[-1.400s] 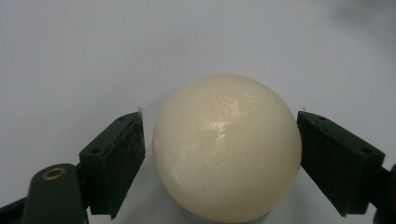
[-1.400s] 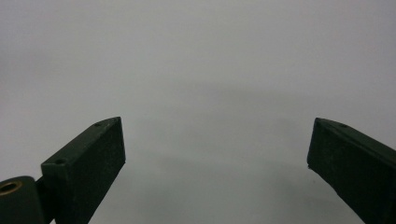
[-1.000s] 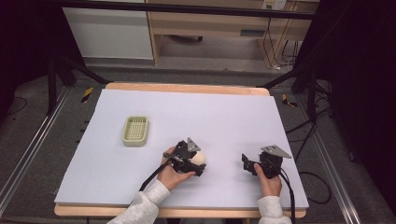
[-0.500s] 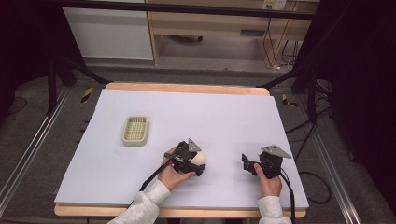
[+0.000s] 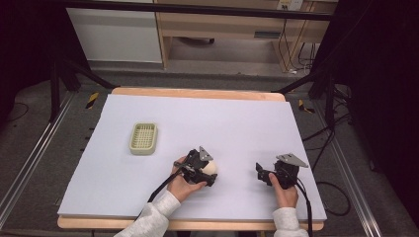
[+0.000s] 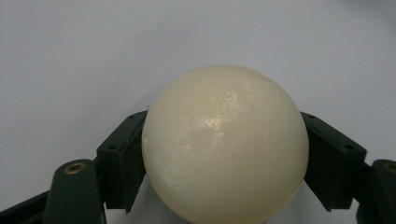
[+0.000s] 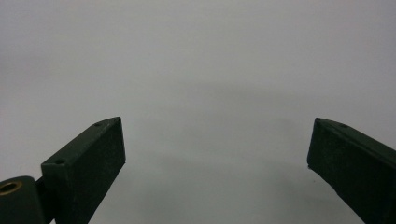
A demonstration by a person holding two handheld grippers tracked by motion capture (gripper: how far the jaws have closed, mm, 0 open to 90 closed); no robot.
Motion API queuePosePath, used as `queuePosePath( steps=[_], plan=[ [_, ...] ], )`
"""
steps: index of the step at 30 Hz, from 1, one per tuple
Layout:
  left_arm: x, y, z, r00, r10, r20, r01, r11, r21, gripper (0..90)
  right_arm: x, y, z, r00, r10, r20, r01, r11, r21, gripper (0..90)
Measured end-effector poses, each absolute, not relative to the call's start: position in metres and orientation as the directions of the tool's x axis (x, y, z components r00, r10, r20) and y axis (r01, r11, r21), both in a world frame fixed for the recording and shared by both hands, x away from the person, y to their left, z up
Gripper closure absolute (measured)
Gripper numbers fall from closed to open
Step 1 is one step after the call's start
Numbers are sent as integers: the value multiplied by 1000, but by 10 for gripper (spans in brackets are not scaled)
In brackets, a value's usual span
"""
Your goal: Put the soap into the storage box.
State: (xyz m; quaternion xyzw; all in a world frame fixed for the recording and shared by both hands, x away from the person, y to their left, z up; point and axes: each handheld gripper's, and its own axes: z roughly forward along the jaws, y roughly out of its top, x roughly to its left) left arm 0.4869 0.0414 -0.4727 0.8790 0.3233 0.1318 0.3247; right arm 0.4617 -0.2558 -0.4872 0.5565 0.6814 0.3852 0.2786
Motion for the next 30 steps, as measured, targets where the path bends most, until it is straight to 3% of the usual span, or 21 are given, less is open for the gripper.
queuePosePath(
  steps=[30],
  plan=[
    [480, 68, -445, 756, 654, 14, 467, -554, 689, 239, 462, -256, -487, -226, 973, 52, 546, 82, 834, 46]
  ],
)
